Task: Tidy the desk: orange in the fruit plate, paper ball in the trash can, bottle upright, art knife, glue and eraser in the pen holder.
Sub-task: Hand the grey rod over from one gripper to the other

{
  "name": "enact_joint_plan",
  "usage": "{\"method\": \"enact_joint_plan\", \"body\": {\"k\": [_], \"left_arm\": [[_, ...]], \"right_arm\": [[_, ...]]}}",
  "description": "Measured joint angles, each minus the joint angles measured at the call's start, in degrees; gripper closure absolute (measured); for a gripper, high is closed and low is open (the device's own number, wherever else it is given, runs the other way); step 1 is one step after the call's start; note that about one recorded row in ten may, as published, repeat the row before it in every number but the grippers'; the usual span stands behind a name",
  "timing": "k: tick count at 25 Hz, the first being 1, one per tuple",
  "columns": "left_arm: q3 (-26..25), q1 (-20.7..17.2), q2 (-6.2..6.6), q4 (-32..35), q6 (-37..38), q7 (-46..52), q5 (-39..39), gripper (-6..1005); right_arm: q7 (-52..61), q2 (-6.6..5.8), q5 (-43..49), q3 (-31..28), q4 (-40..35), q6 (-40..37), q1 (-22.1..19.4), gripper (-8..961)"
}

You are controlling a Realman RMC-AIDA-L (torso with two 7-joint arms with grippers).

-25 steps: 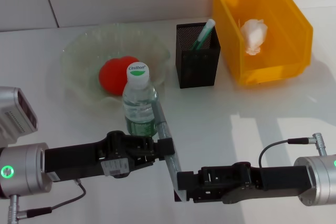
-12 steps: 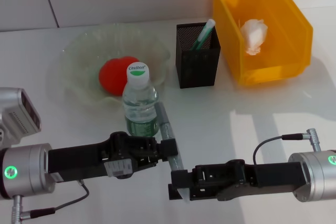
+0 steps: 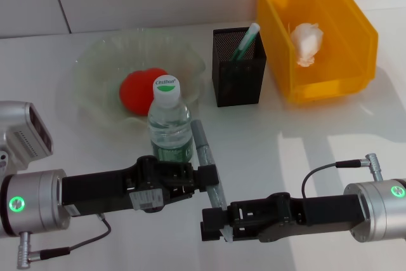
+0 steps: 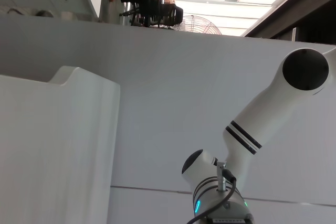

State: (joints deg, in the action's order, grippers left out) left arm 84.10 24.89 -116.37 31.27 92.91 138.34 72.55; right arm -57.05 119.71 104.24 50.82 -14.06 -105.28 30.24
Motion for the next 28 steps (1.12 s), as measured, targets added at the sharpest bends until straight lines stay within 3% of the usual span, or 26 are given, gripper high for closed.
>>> {"method": "enact_joint_plan", "body": {"k": [9, 28], "left_arm": [[-0.5, 0.0, 0.00, 0.0, 0.4, 0.0, -0.3, 809], [-2.0, 0.5, 0.00, -0.7, 0.8, 0.4, -0.3, 791]], "right_arm": [[-1.0, 0.00, 0.2, 0.1, 0.0, 0.0, 0.0, 427], [-3.6, -0.16, -0.1, -0.7, 0.9, 0.2, 2.5, 441]]}}
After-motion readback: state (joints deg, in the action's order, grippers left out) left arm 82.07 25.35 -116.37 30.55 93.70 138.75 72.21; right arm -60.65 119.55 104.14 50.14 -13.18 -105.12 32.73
